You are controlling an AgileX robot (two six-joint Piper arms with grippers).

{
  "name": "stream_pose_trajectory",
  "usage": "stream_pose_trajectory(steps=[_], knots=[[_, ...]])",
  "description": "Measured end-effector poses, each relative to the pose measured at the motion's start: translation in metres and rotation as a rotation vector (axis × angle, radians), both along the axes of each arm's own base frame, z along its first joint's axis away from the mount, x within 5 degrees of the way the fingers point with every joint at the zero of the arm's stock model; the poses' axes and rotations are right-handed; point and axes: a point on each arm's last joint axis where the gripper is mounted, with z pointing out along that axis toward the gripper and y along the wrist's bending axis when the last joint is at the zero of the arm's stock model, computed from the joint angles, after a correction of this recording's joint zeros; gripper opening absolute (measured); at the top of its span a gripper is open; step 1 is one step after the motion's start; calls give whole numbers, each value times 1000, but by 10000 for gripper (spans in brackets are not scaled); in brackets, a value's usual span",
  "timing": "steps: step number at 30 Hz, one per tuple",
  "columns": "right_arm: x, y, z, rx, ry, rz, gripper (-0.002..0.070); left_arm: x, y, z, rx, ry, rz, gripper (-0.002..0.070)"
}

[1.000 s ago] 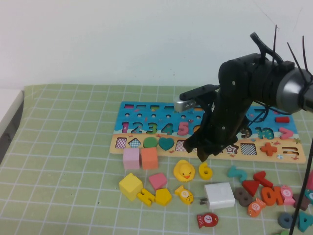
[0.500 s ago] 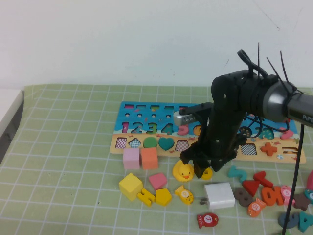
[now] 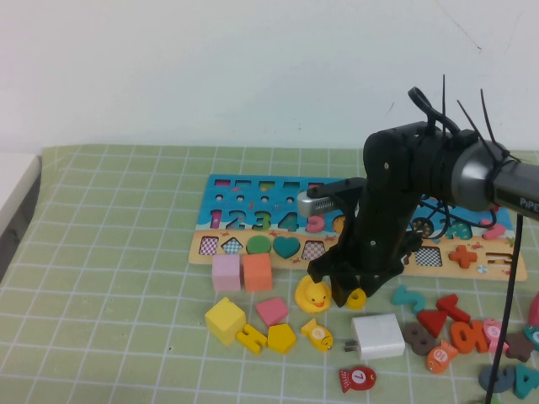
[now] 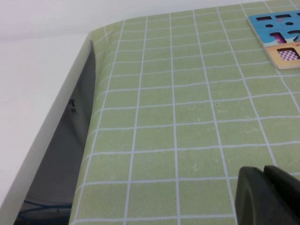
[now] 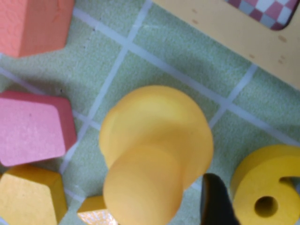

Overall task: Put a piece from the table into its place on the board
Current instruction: Pick up the "number 6"

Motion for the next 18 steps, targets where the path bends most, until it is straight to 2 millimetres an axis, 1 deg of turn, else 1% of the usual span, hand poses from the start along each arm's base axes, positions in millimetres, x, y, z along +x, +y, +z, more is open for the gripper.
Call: stream_pose_trajectory(steps=[10,16,18], knots=[[0,0,0,0,-2,7,261,0,0,0,0,0,0,-2],[1,-1,0,-12,-9,13,259,0,0,0,0,0,0,-2],[2,-2,5,-33,-13,24,258,0,0,0,0,0,0,-2]])
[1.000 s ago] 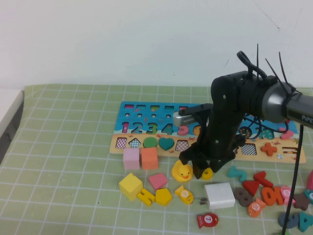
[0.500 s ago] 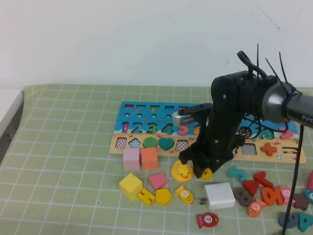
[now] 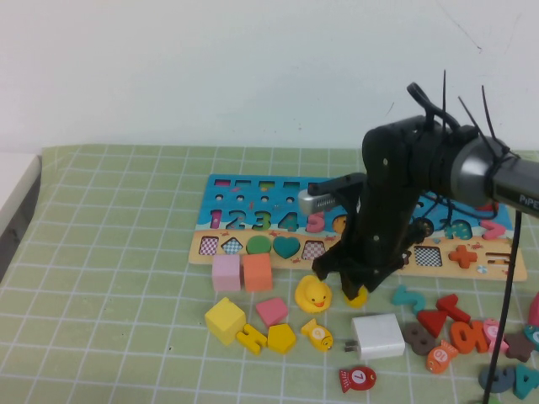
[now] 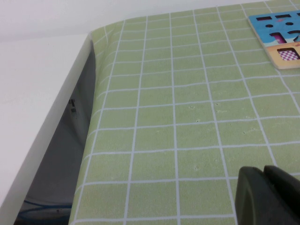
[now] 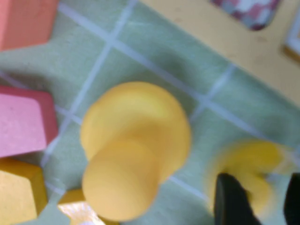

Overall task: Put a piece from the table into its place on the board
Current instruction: Pick up the "number 6"

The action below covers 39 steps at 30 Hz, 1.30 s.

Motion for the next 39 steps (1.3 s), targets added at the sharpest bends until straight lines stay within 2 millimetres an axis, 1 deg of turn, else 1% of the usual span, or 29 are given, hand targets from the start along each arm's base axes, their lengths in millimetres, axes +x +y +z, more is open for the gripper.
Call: stream_pose_trajectory(steps=[3,7,9,11,13,16,19,22,25,28,30,33,36,37,38,39], knots=[[6,0,17,-24,-19,16,219,0,0,0,0,0,0,-2],[15,1,47,-37,-80,28,205,0,0,0,0,0,0,-2],[18,2,56,-37,-110,30,202,0,0,0,0,0,0,-2],[19,2,60,-39,-119,16,200,0,0,0,0,0,0,-2],[18,1,61,-45,-109,3,200,0,0,0,0,0,0,-2],[19,1,55,-54,-91,-19,203,0,0,0,0,0,0,-2],[19,4,48,-39,-61,-32,235,0,0,0,0,0,0,-2],[14,13,43,15,-14,-1,282,0,0,0,0,0,0,-2],[3,27,40,41,8,90,326,0,0,0,0,0,0,-2],[-6,40,39,50,14,169,351,0,0,0,0,0,0,-2],[-8,42,39,56,16,185,359,0,0,0,0,0,0,-2],[-8,41,38,39,11,194,363,0,0,0,0,0,0,-2],[-10,34,33,-13,10,204,365,0,0,0,0,0,0,-2],[-12,31,33,-31,8,209,365,0,0,0,0,0,0,-2],[-16,26,27,-61,27,215,365,0,0,0,0,0,0,-2],[-20,23,27,-70,33,218,365,0,0,0,0,0,0,-2]])
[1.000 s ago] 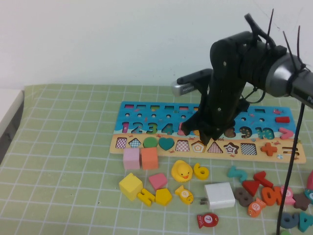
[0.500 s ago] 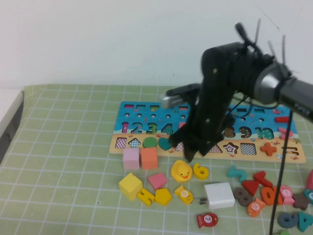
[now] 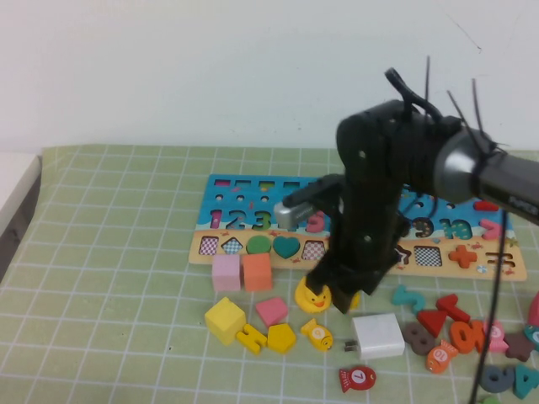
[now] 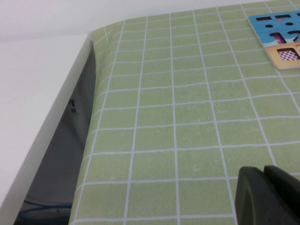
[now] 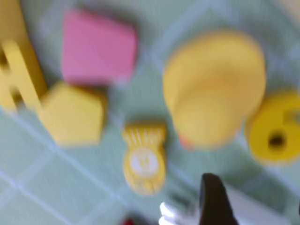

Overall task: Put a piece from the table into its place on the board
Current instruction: Pick up the "number 6"

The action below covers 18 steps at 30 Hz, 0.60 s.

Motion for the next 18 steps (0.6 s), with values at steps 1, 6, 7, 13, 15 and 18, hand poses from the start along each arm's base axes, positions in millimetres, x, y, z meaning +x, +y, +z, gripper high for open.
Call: stream_pose_trajectory(steps=[1,6,7,13,15,18], knots=[[-4,-4,0,-8,-2,4,365,0,0,0,0,0,0,-2],[-17,-12,7,41,-75,62,366,0,0,0,0,0,0,-2],[-17,-13,4,49,-88,76,366,0,0,0,0,0,0,-2],[-13,-10,-9,79,-131,84,366,0,0,0,0,0,0,-2],[-12,-9,-14,78,-134,82,366,0,0,0,0,0,0,-2],[-9,-10,-21,55,-141,90,367,0,0,0,0,0,0,-2]])
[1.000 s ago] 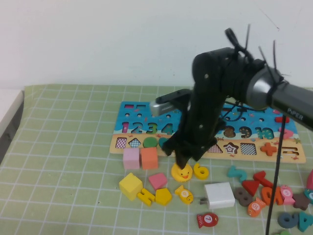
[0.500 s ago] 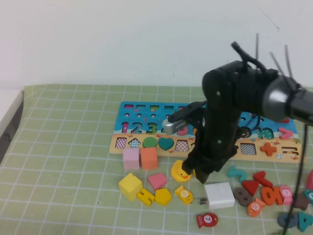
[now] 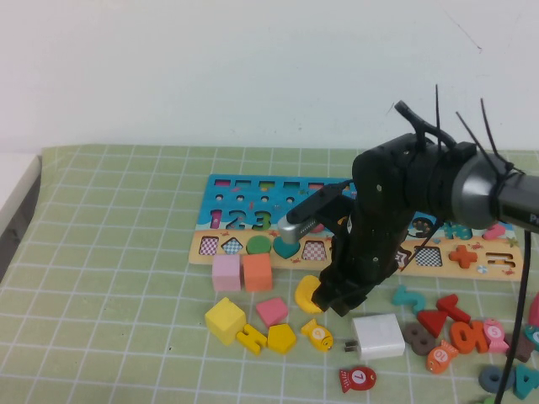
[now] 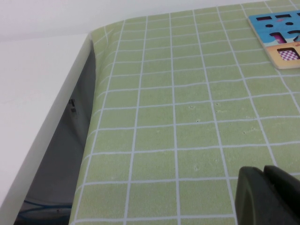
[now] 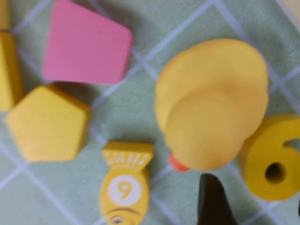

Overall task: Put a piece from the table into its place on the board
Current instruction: Pick up the "number 6"

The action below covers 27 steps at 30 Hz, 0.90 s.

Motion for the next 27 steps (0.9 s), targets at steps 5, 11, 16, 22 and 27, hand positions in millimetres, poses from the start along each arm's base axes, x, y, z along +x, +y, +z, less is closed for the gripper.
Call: stream_pose_trajectory(steps=[5,11,16,22,27], knots=[[4,0,-3,0,-27,0,366,0,0,0,0,0,0,-2],[7,1,-2,30,-57,-42,367,0,0,0,0,0,0,-2],[9,0,-4,30,-55,-52,367,0,0,0,0,0,0,-2],[10,-1,-19,-9,-20,-22,367,0,0,0,0,0,0,-2],[10,0,-20,-13,-17,-17,363,0,0,0,0,0,0,-2]])
